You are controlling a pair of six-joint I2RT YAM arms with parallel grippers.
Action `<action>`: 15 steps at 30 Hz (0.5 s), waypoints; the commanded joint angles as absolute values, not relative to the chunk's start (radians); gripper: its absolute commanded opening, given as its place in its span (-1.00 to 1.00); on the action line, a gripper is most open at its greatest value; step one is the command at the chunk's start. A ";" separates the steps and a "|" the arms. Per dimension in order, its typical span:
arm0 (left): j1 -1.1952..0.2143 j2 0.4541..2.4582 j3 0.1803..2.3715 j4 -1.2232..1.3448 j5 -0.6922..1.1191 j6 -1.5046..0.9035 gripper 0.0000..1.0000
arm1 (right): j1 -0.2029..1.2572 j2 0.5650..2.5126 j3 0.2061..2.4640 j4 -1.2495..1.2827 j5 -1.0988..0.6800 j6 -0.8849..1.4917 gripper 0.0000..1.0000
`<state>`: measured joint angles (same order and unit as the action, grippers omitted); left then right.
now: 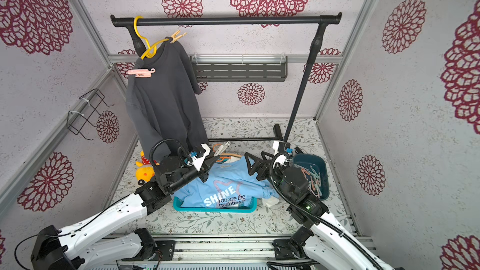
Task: Use clothespins to secure the t-shirt on both sides of the hanger
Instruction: Open the clothespin.
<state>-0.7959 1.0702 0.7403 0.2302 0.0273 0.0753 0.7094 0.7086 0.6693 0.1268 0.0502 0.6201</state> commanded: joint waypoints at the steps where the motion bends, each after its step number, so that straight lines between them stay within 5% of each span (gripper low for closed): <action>1: -0.805 1.045 0.725 0.290 0.068 0.127 -1.00 | 0.706 0.732 0.681 0.237 -0.081 0.679 0.90; 8: -0.805 1.040 0.688 0.348 0.087 0.132 -1.00 | 0.707 0.854 0.612 0.509 -0.171 0.858 0.90; 15: -0.806 1.072 0.706 0.318 0.079 0.149 -1.00 | 0.774 0.972 0.686 0.545 -0.222 0.774 0.85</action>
<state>-0.7959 1.0580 0.6945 0.3096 0.0845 0.1226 0.7418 0.9737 0.6296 0.4488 -0.1844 0.8043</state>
